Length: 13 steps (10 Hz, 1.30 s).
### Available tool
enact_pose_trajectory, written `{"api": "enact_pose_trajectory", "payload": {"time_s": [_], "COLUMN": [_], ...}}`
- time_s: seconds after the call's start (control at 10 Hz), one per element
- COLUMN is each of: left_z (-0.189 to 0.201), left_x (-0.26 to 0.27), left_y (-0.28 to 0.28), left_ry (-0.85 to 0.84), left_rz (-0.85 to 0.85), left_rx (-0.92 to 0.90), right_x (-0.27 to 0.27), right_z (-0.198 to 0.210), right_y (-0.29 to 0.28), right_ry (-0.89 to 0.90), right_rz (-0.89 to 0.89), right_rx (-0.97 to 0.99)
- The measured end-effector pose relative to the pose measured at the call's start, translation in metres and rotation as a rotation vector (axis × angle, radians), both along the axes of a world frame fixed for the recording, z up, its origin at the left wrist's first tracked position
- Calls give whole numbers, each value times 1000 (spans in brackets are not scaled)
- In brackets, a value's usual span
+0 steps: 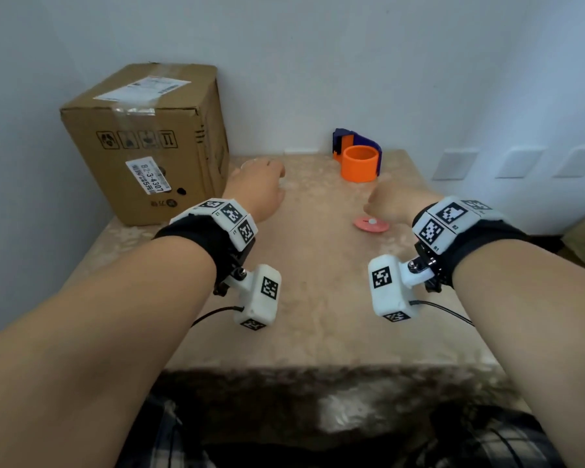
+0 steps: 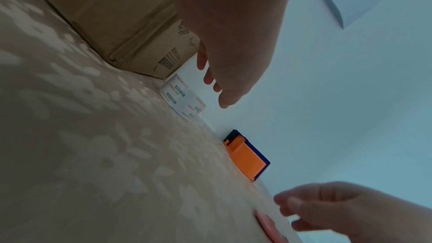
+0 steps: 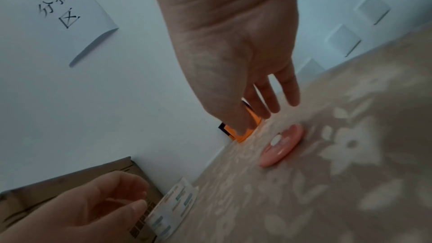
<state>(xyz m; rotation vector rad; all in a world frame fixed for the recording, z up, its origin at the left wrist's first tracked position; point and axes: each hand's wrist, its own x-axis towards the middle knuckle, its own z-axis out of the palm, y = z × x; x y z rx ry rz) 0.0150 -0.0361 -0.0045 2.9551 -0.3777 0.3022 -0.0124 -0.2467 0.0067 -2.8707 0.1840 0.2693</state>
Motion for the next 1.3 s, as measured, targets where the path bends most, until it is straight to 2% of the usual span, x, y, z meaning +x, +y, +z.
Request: {"api": "enact_pose_trajectory", "payload": {"time_s": [0.1, 0.2, 0.4, 0.5, 0.6, 0.7, 0.8, 1.0, 1.2, 1.3], "left_z": [0, -4, -19, -26, -26, -23, -23, -29, -27, -20], "left_x": [-14, -19, -6, 8, 23, 39, 58, 74, 71, 65], "left_y": [3, 7, 19, 21, 19, 16, 18, 23, 24, 21], "left_ry": [-16, -17, 2, 31, 23, -3, 3, -15, -20, -25], "left_rz": [-26, -35, -15, 17, 28, 18, 21, 12, -8, -28], "left_rx": [6, 5, -7, -25, -43, -90, -96, -55, -84, -60], "right_x": [-12, -15, 11, 30, 53, 73, 102, 122, 114, 99], "right_z": [-13, -20, -31, -31, -34, -33, -45, -60, -55, -45], "right_y": [-2, 2, 20, 32, 44, 56, 63, 74, 72, 62], "right_ry": [120, 84, -25, -63, -19, -146, -246, -203, -184, -245], "right_rz": [26, 11, -3, -53, -90, -244, -318, -427, -293, -240], "right_rx": [-84, -48, 159, 224, 302, 409, 527, 657, 656, 561]}}
